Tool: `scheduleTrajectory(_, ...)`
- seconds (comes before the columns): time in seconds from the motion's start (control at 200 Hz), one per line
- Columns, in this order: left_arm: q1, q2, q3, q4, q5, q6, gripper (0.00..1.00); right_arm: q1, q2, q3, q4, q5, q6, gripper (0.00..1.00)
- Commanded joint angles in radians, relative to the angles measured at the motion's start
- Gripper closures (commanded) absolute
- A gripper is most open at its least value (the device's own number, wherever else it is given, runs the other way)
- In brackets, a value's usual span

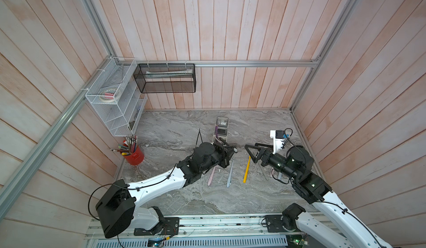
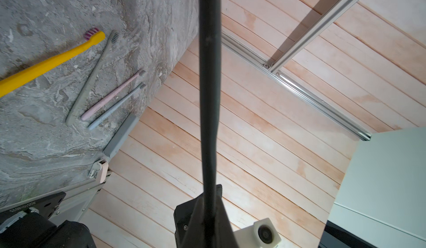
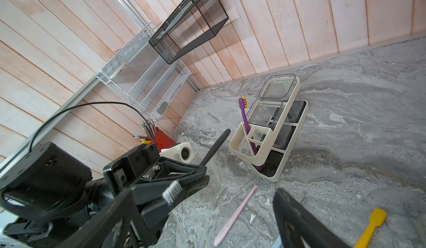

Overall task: Place the toothbrush into the toothbrush holder
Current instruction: Place the toothbrush in the toothbrush holder.

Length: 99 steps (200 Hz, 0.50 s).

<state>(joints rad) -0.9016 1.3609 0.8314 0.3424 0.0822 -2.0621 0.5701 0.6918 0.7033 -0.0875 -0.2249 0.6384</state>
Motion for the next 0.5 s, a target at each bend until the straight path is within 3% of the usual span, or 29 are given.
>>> scheduleTrajectory(0.0,-0.001,0.021,-0.047,0.082,-0.010,-0.093,1.00,-0.005,-0.008,-0.008,-0.030,0.010,0.003,0.04)
scheduleTrajectory(0.25,-0.015,0.062,-0.006,0.032,-0.010,-0.098,1.00,-0.004,-0.012,-0.016,-0.023,0.007,0.013,0.04)
scheduleTrajectory(0.49,-0.024,0.104,-0.020,0.100,-0.011,-0.140,1.00,-0.004,-0.009,-0.017,-0.027,-0.004,0.020,0.04)
